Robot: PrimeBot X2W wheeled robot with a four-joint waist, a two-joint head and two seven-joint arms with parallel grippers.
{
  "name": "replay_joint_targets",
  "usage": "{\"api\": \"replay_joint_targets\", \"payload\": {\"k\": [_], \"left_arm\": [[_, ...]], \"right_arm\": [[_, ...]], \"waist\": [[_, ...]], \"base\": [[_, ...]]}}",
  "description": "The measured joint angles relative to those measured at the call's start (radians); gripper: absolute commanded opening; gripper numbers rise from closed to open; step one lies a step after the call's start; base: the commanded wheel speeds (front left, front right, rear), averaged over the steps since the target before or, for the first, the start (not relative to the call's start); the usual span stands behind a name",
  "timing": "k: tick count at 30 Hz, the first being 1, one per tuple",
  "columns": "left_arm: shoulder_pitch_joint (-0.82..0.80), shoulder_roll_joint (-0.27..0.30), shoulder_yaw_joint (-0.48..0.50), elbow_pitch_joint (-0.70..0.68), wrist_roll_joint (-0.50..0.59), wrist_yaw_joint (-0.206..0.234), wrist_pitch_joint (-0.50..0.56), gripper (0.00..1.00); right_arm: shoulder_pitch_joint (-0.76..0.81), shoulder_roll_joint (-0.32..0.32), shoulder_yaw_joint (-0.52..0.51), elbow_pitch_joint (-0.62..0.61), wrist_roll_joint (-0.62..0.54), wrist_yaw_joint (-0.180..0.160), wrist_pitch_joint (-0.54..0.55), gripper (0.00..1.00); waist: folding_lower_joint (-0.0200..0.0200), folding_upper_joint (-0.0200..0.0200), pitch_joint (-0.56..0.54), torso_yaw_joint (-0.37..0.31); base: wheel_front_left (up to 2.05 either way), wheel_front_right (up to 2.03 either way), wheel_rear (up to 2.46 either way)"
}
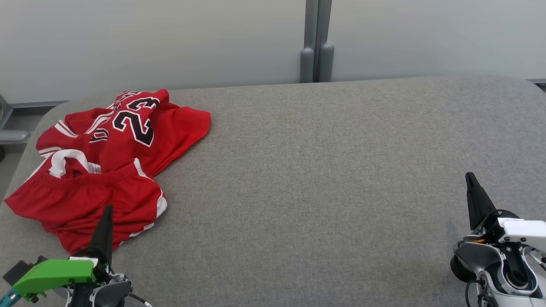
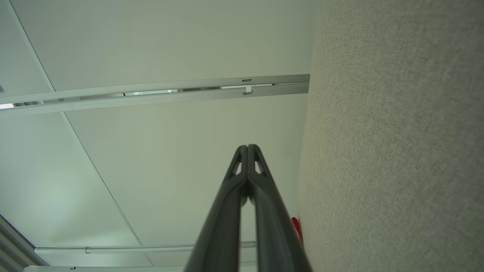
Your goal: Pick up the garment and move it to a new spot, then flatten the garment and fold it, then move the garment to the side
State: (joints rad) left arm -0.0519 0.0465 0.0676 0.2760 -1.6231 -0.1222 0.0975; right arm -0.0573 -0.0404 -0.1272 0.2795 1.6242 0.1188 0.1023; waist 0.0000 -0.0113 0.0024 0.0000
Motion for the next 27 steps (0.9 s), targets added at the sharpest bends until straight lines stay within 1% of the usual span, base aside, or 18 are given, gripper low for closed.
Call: {"api": "replay_joint_targets", "payload": {"k": [27], "left_arm": [[0.000,0.000,0.000,0.000,0.000,0.000,0.000,0.00]], "right_arm": [[0.000,0.000,0.000,0.000,0.000,0.000,0.000,0.00]], "waist": [[0.0000,0.0000,0.000,0.000]], "base": [[0.00,0.00,0.00]]}}
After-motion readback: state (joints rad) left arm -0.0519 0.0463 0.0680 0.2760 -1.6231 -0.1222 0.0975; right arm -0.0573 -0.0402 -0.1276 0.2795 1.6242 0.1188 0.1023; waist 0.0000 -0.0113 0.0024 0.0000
